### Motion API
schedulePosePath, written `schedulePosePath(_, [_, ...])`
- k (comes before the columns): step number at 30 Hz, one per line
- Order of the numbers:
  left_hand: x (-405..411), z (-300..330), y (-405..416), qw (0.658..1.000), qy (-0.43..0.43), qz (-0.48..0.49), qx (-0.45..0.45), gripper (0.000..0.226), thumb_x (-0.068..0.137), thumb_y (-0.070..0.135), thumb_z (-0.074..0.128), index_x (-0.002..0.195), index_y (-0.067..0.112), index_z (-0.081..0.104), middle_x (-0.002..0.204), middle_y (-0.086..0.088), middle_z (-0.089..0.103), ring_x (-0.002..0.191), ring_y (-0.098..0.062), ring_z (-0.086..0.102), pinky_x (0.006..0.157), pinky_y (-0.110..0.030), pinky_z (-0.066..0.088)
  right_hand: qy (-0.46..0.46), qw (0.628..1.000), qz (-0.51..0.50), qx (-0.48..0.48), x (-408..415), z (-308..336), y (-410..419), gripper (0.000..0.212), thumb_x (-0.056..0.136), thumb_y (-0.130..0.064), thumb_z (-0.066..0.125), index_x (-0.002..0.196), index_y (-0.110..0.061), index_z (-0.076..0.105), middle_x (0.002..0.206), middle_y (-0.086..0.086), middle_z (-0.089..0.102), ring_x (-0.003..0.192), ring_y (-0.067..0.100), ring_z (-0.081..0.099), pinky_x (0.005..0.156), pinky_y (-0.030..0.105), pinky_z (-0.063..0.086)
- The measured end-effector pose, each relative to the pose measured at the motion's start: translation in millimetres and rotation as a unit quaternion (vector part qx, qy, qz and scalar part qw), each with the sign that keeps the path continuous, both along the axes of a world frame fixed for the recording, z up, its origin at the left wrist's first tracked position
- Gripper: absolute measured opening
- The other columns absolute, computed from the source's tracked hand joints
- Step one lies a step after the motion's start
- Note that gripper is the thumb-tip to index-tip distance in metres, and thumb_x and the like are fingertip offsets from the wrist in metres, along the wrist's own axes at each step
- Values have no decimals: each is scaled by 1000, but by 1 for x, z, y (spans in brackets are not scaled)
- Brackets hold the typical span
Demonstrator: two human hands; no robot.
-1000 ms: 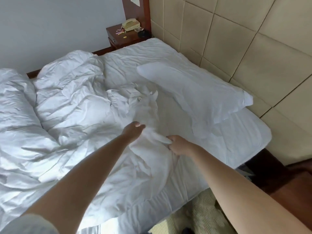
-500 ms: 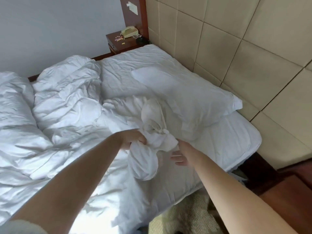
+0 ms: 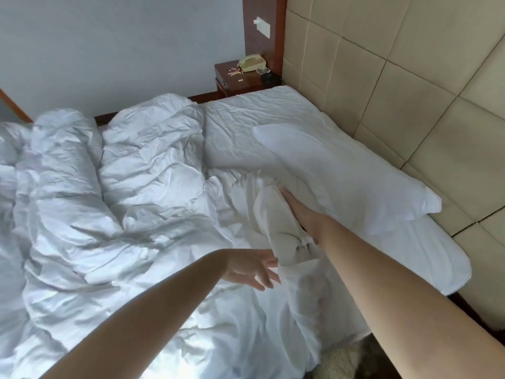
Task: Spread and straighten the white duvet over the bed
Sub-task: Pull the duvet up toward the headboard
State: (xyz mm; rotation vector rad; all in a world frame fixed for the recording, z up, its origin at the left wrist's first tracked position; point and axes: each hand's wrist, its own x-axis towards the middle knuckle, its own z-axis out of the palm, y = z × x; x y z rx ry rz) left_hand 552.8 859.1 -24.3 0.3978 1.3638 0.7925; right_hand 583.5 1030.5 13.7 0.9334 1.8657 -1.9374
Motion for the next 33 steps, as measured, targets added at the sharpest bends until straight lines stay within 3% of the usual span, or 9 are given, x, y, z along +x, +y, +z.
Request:
schedulePosePath(2, [-11, -13, -2, 996, 2, 79, -28, 45, 88, -17, 45, 111, 19, 56, 132, 0, 54, 128, -19, 48, 104, -36, 42, -40, 998, 50, -12, -8, -5, -1, 72, 80, -72, 51, 132, -21, 50, 122, 1, 58, 107, 17, 57, 96, 28, 45])
schedulePosePath(5, [-24, -36, -5, 990, 9, 126, -66, 40, 90, -15, 45, 127, -1, 52, 133, -12, 56, 128, -21, 49, 106, -34, 42, -74, 986, 138, 55, -16, -21, -18, 58, 92, -31, 61, 141, -11, 40, 121, 6, 59, 83, 11, 60, 56, 13, 50])
schedulePosePath(8, [-29, -46, -7, 986, 1, 129, -102, 36, 90, -13, 46, 119, 4, 56, 118, -8, 65, 118, -18, 57, 96, -28, 48, -66, 968, 161, 183, -15, -40, -19, 56, 92, -19, 60, 143, -14, 38, 134, 9, 51, 108, 22, 54, 81, 23, 46])
schedulePosePath(12, [-45, -67, -8, 948, 70, 258, -171, 8, 89, 6, 56, 96, 9, 60, 83, -6, 60, 81, -22, 59, 87, -41, 53, -179, 938, 207, 214, -4, -57, 9, 35, 93, -19, 54, 126, -9, 57, 122, 15, 60, 104, 29, 59, 78, 32, 47])
schedulePosePath(18, [-50, -100, 0, 871, 64, 419, -247, 78, 69, 23, 84, 125, 15, 31, 119, -16, 49, 103, -33, 57, 47, -36, 53, -234, 932, 185, 204, 24, -73, 35, 29, 92, -21, 54, 112, -2, 63, 103, 13, 65, 90, 28, 63, 73, 32, 49])
schedulePosePath(21, [-43, -108, 9, 882, 8, 395, -258, 34, 76, 2, 72, 99, 3, 47, 67, -11, 53, 49, -16, 50, 39, -17, 38, -221, 952, 145, 152, 36, -80, 36, 30, 90, -23, 54, 112, -6, 65, 106, 11, 67, 95, 27, 65, 77, 31, 49])
schedulePosePath(23, [-43, -105, 18, 889, 54, 357, -283, 19, 78, 2, 64, 81, 7, 46, 51, -4, 36, 38, -13, 34, 38, -16, 30, -226, 957, 125, 135, 41, -88, 37, 38, 93, -32, 50, 119, -7, 60, 114, 8, 64, 93, 22, 63, 76, 29, 50])
schedulePosePath(28, [-49, -69, 51, 882, 251, 371, -150, 22, 75, 6, 66, 95, 5, 59, 82, -8, 57, 76, -25, 55, 64, -28, 46, -169, 918, 102, 343, 54, -109, 43, 52, 97, -38, 39, 144, -17, 36, 140, 13, 46, 125, 32, 46, 103, 38, 38])
schedulePosePath(33, [-55, -19, 87, 924, 27, 380, 42, 31, 83, 6, 64, 113, 14, 57, 88, -6, 63, 77, -20, 61, 77, -34, 52, -46, 951, 121, 281, 56, -100, 39, 45, 100, -30, 41, 145, -25, 37, 146, 6, 43, 133, 26, 41, 108, 33, 32])
